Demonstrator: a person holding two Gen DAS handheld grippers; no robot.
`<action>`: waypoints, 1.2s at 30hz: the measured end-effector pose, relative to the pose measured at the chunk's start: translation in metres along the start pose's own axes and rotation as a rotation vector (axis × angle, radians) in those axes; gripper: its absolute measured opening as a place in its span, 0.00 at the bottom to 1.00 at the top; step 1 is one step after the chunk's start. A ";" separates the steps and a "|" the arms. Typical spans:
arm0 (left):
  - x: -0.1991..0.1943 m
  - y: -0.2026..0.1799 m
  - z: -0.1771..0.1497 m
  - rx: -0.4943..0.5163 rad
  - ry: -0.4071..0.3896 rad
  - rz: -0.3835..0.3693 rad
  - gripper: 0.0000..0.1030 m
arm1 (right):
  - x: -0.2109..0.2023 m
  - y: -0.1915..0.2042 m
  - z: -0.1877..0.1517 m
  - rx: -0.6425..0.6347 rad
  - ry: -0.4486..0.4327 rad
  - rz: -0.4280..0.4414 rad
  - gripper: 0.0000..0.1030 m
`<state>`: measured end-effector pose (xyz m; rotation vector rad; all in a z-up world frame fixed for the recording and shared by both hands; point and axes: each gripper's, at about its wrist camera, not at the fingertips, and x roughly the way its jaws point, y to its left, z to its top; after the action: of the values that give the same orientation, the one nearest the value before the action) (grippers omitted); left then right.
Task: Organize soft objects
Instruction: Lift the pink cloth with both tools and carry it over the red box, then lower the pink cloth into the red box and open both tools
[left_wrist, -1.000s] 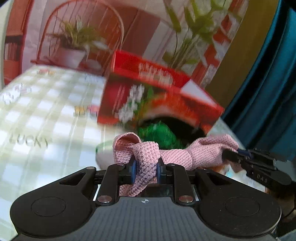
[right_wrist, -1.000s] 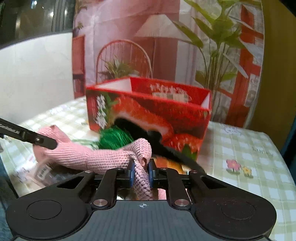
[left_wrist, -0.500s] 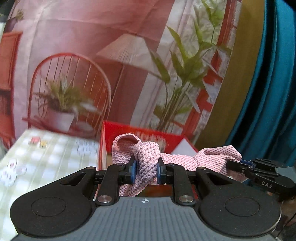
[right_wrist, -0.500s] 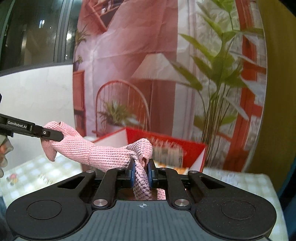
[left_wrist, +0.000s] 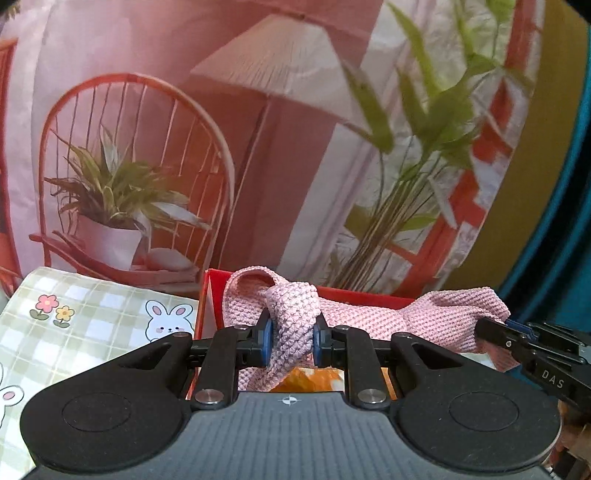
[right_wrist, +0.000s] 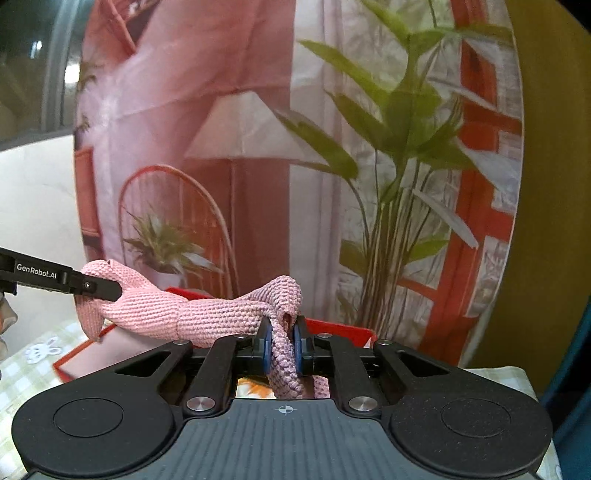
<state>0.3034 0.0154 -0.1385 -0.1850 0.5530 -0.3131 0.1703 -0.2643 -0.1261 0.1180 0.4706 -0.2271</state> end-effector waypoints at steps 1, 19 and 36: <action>0.006 0.001 0.002 0.007 0.007 0.003 0.22 | 0.007 -0.001 0.002 -0.004 0.012 -0.006 0.10; 0.048 0.011 0.002 0.068 0.074 0.049 0.39 | 0.118 0.007 0.000 -0.037 0.297 -0.096 0.10; 0.016 0.001 -0.006 0.106 0.067 0.057 0.59 | 0.109 0.024 0.005 -0.094 0.325 -0.081 0.68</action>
<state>0.3133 0.0104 -0.1519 -0.0562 0.6052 -0.2931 0.2728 -0.2625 -0.1704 0.0439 0.8088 -0.2660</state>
